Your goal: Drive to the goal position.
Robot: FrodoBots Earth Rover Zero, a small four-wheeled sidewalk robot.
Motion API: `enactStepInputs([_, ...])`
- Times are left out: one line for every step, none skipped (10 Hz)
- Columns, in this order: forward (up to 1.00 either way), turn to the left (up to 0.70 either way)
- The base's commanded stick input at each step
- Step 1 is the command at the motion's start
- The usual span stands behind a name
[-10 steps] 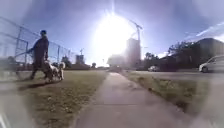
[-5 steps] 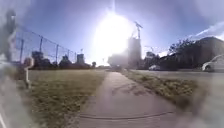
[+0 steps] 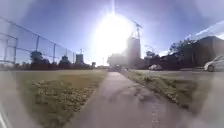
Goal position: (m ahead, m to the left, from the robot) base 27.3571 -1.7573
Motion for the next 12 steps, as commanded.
enactStepInputs([1.0, 0.0])
enactStepInputs([1.0, 0.0])
enactStepInputs([1.0, 0.0])
enactStepInputs([1.0, 0.0])
enactStepInputs([1.0, 0.0])
enactStepInputs([1.0, 0.0])
enactStepInputs([1.0, 0.0])
enactStepInputs([1.0, 0.0])
enactStepInputs([1.0, 0.0])
enactStepInputs([1.0, 0.0])
enactStepInputs([1.0, 0.0])
enactStepInputs([1.0, 0.0])
